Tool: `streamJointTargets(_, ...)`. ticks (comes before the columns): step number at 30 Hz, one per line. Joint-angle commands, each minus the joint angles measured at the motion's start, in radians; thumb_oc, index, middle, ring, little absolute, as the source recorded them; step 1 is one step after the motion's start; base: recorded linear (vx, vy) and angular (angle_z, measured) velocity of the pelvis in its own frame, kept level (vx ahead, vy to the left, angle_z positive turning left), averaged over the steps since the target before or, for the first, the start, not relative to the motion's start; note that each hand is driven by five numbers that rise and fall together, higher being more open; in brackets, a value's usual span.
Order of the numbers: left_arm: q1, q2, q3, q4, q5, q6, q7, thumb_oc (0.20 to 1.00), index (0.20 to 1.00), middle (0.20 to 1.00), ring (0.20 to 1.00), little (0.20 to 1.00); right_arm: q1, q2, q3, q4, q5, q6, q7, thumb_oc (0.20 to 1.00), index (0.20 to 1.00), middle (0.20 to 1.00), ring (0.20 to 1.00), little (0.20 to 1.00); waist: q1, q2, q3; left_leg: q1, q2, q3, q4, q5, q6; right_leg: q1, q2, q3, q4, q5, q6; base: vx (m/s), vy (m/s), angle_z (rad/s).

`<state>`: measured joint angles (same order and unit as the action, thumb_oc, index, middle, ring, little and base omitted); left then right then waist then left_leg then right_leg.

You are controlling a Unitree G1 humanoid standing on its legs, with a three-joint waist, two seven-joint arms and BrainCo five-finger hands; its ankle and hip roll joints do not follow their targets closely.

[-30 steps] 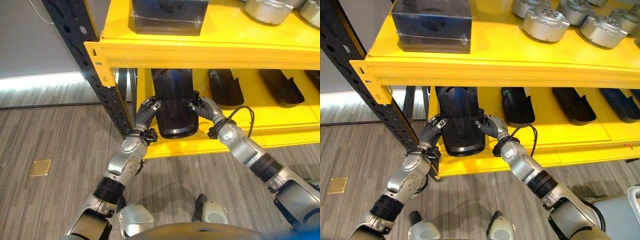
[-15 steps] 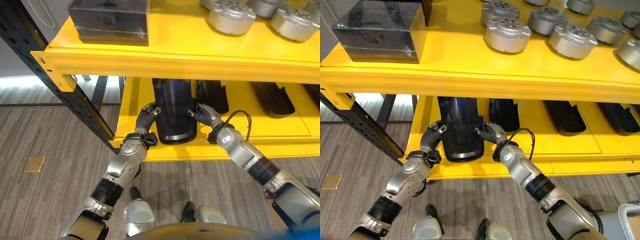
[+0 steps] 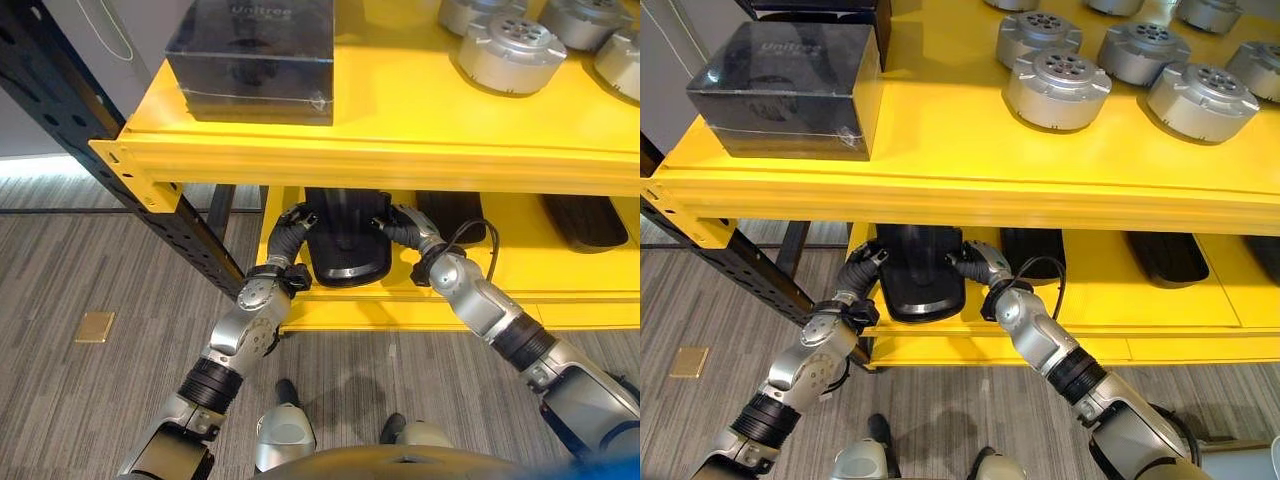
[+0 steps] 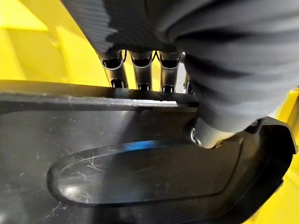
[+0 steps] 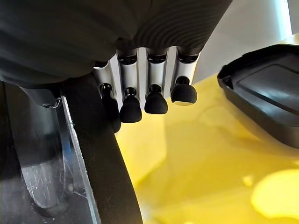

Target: Move parts from the plastic box to the shelf.

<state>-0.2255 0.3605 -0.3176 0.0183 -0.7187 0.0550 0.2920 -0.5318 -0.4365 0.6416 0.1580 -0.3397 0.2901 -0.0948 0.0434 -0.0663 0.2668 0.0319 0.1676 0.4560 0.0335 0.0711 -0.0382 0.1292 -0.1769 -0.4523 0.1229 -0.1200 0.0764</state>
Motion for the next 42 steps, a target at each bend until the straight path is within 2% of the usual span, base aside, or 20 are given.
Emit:
streamJointTargets(1,-0.037,-0.045,-0.023,-0.180,-0.012,-0.076,-0.079,0.200,0.200,0.200,0.200,0.200,-0.011,-0.001,-0.001,-0.052,0.037,-0.009,-0.023,0.200,0.200,0.200,0.200,0.200,0.009,0.021,-0.017,0.018,-0.011,-0.078,-0.014,-0.040,-0.016,-0.056,0.043,0.044,0.054,0.004,0.014,0.00,0.085,-0.04)
streamJointTargets(3,-0.043,-0.042,-0.017,-0.180,0.002,-0.075,-0.057,0.200,0.200,0.200,0.200,0.200,0.000,-0.001,-0.008,-0.054,0.064,0.001,-0.033,0.200,0.200,0.200,0.200,0.200,0.009,0.024,-0.013,0.019,-0.021,-0.079,-0.018,-0.042,-0.008,-0.062,0.044,0.042,0.075,-0.004,0.016,0.00,0.072,-0.04)
streamJointTargets(6,-0.042,-0.033,0.002,-0.179,0.027,-0.032,-0.049,0.200,0.200,0.200,0.200,0.200,0.021,0.000,-0.028,-0.055,0.112,0.011,-0.050,0.200,0.200,0.200,0.200,0.200,0.012,0.026,-0.004,0.024,-0.032,-0.074,-0.024,-0.043,-0.002,-0.072,0.041,0.036,0.099,-0.009,0.018,-0.01,0.024,-0.04)
streamJointTargets(8,-0.042,-0.030,0.006,-0.172,0.033,-0.026,-0.038,0.200,0.200,0.200,0.200,0.200,0.022,0.003,-0.033,-0.050,0.127,0.018,-0.059,0.200,0.200,0.200,0.200,0.200,0.014,0.027,0.000,0.022,-0.037,-0.075,-0.025,-0.044,0.001,-0.074,0.038,0.032,0.100,-0.008,0.018,-0.03,0.002,-0.01)
streamJointTargets(10,-0.058,-0.030,0.007,-0.157,0.085,-0.041,-0.042,0.200,0.200,0.200,0.200,0.200,0.006,0.014,-0.036,-0.037,0.166,0.039,-0.089,0.200,0.200,0.200,0.200,0.200,0.016,0.031,0.011,0.005,-0.032,-0.079,-0.019,-0.037,-0.004,-0.084,0.033,0.037,0.096,-0.005,0.018,-0.11,0.007,-0.03)
streamJointTargets(13,-0.110,-0.030,0.004,-0.137,0.108,-0.052,-0.021,0.200,0.200,0.200,0.200,0.200,-0.042,0.031,-0.043,0.021,0.205,0.027,-0.119,0.200,0.200,0.200,0.200,0.200,0.014,0.042,0.031,-0.029,-0.024,-0.081,0.001,-0.031,-0.011,-0.094,0.028,0.048,0.094,-0.008,0.014,-0.12,-0.012,-0.07)
streamJointTargets(20,-0.279,-0.027,0.020,-0.058,0.050,-0.081,0.023,0.200,0.200,0.200,0.200,0.200,-0.245,0.085,-0.028,0.134,0.275,0.084,-0.177,0.200,0.200,0.200,0.200,0.200,0.019,0.073,0.087,-0.112,-0.003,-0.094,0.036,-0.015,-0.032,-0.158,0.030,0.061,0.147,-0.041,-0.007,-0.12,0.006,-0.05)
streamJointTargets(22,-0.334,-0.026,0.028,-0.024,0.011,-0.090,0.038,0.200,0.200,0.200,0.200,0.200,-0.322,0.106,-0.014,0.185,0.319,0.092,-0.228,0.200,0.200,0.200,0.200,0.200,0.024,0.081,0.103,-0.132,-0.005,-0.105,0.039,-0.013,-0.036,-0.179,0.029,0.066,0.154,-0.045,-0.010,-0.11,0.027,-0.06)
streamJointTargets(24,-0.368,-0.026,0.034,-0.002,0.010,-0.105,0.043,0.200,0.200,0.200,0.200,0.200,-0.371,0.113,-0.010,0.220,0.342,0.065,-0.294,0.200,0.200,0.200,0.200,0.200,0.027,0.091,0.117,-0.157,-0.002,-0.107,0.041,-0.007,-0.039,-0.205,0.028,0.067,0.166,-0.048,-0.014,-0.14,0.049,-0.03)
streamJointTargets(26,-0.417,-0.023,0.034,0.016,-0.003,-0.116,0.064,0.200,0.200,0.200,0.200,0.200,-0.424,0.127,-0.047,0.226,0.333,-0.012,-0.453,0.200,0.200,0.200,0.200,0.200,0.027,0.108,0.140,-0.202,0.001,-0.111,0.052,-0.004,-0.042,-0.261,0.029,0.074,0.202,-0.058,-0.017,-0.19,0.061,-0.04)
streamJointTargets(29,-0.438,-0.029,0.034,0.027,-0.004,-0.119,0.066,0.200,0.200,0.200,0.200,0.200,-0.439,0.128,-0.070,0.215,0.285,-0.036,-0.467,0.200,0.200,0.200,0.200,0.200,0.025,0.112,0.152,-0.224,-0.001,-0.118,0.061,-0.006,-0.043,-0.290,0.029,0.082,0.223,-0.063,-0.017,-0.11,0.039,-0.11)
streamJointTargets(30,-0.456,-0.040,0.033,0.033,0.011,-0.121,0.076,0.200,0.200,0.200,0.200,0.200,-0.446,0.128,-0.078,0.186,0.216,-0.040,-0.460,0.200,0.200,0.200,0.200,0.200,0.017,0.118,0.168,-0.246,-0.001,-0.118,0.069,-0.004,-0.044,-0.320,0.032,0.088,0.241,-0.067,-0.019,-0.10,0.048,-0.08)
streamJointTargets(35,-0.465,-0.051,0.022,0.027,0.027,-0.119,0.087,0.200,0.200,0.200,0.200,0.200,-0.456,0.128,-0.063,0.150,0.154,-0.001,-0.448,0.200,0.200,0.200,0.200,0.200,0.012,0.122,0.193,-0.278,0.005,-0.106,0.083,-0.003,-0.044,-0.365,0.027,0.093,0.266,-0.069,-0.020,-0.08,0.018,-0.08)
streamJointTargets(39,-0.471,-0.055,0.016,0.029,0.036,-0.124,0.104,0.200,0.200,0.200,0.200,0.200,-0.483,0.134,-0.046,0.160,0.159,0.039,-0.480,0.200,0.200,0.200,0.200,0.200,0.018,0.123,0.216,-0.305,0.003,-0.100,0.084,-0.001,-0.043,-0.412,0.018,0.092,0.286,-0.064,-0.015,-0.10,-0.012,-0.07)
streamJointTargets(42,-0.481,-0.051,0.013,0.037,0.046,-0.135,0.101,0.200,0.200,0.200,0.200,0.200,-0.497,0.131,-0.046,0.183,0.146,0.023,-0.493,0.200,0.200,0.200,0.200,0.200,0.020,0.121,0.229,-0.317,0.000,-0.100,0.086,-0.001,-0.043,-0.430,0.020,0.094,0.293,-0.063,-0.014,-0.06,-0.028,-0.02)
